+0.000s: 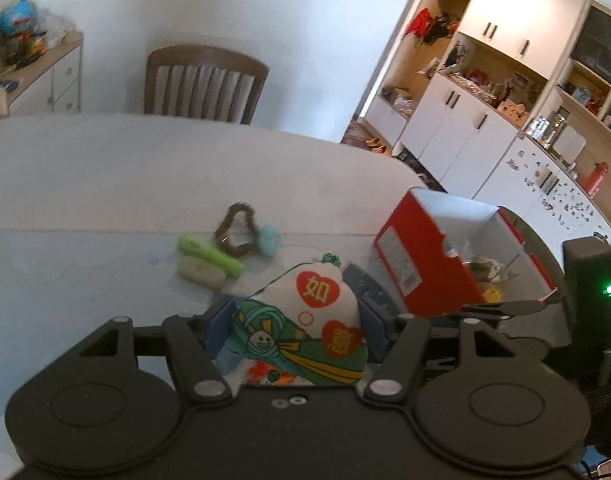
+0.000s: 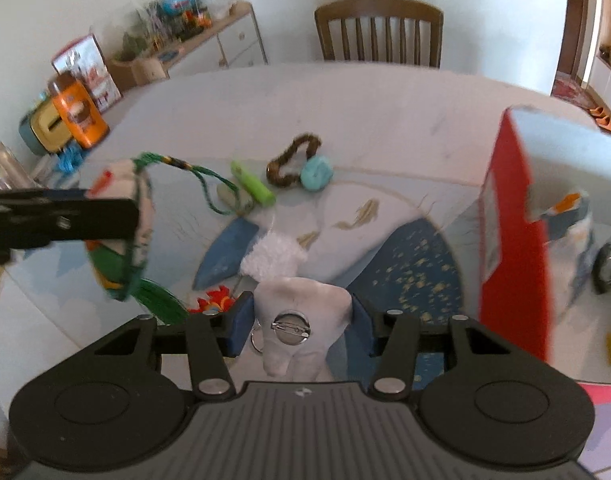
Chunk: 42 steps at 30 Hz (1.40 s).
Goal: Organize objects
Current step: 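Carry the tooth plush and embroidered sachet over the shoebox with both tools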
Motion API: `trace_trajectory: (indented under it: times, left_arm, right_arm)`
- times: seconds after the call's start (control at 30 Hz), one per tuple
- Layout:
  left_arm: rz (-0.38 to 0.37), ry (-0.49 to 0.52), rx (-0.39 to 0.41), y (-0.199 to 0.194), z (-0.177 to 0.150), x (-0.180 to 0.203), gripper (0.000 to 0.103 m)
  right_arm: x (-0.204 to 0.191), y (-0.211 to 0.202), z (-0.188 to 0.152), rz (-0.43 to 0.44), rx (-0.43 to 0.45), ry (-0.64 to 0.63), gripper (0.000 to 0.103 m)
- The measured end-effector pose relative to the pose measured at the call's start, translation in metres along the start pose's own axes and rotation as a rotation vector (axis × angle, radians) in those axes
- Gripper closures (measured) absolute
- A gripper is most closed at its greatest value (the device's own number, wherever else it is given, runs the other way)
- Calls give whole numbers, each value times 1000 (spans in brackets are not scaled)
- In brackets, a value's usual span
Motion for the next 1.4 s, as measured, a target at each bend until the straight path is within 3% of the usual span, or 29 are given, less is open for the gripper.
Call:
trace_trajectory:
  times: [0.37,0.73,1.13,1.4]
  left_arm:
    - [-53,66,31,-4,22,67,37]
    - [-93,141,45,9,40,148,37]
    - [-96,197,33,52,65,226,37]
    - [-77,252,-19,92,58,264,37]
  right_arm:
    - [30,-89,21,-52,88,-21,52]
    - [89,-149,20,-94,150,-15,52]
    - [184,-176,17,-186,167,-1,52]
    - [239,-167,14,-232,146,-3,52]
Point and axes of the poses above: each gripper's, at about its wrist camera, not at the fingertips, and y roughly the way its jaws point, x to its right, z to its top, the point moved 10 cm from there along y, roughly the way its jaws point, and after that the axes turned 7 degrees about z, right-handed, at the moved point
